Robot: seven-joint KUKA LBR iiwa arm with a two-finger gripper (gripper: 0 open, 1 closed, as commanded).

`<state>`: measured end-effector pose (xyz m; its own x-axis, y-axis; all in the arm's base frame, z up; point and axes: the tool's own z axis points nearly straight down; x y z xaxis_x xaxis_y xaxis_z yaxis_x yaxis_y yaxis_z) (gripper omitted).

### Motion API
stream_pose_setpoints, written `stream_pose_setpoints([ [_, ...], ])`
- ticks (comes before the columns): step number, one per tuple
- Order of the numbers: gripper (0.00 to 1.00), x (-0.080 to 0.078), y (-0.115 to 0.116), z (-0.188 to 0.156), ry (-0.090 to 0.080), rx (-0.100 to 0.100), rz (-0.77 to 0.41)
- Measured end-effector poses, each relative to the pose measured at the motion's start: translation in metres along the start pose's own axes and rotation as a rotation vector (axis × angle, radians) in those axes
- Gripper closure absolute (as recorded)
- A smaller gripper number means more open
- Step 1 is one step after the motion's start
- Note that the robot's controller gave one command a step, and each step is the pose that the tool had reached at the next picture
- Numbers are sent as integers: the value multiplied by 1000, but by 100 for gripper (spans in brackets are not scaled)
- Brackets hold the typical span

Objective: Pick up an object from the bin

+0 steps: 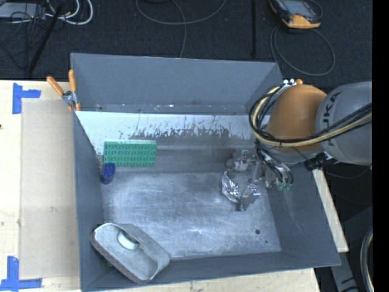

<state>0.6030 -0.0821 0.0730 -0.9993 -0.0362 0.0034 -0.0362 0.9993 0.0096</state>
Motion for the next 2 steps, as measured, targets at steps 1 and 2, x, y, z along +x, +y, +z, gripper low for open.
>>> stream_pose_setpoints([
  [1, 100, -1, -3, -1, -3, 8, 3],
  [2, 100, 0, -3, -149, -13, 12, -165],
])
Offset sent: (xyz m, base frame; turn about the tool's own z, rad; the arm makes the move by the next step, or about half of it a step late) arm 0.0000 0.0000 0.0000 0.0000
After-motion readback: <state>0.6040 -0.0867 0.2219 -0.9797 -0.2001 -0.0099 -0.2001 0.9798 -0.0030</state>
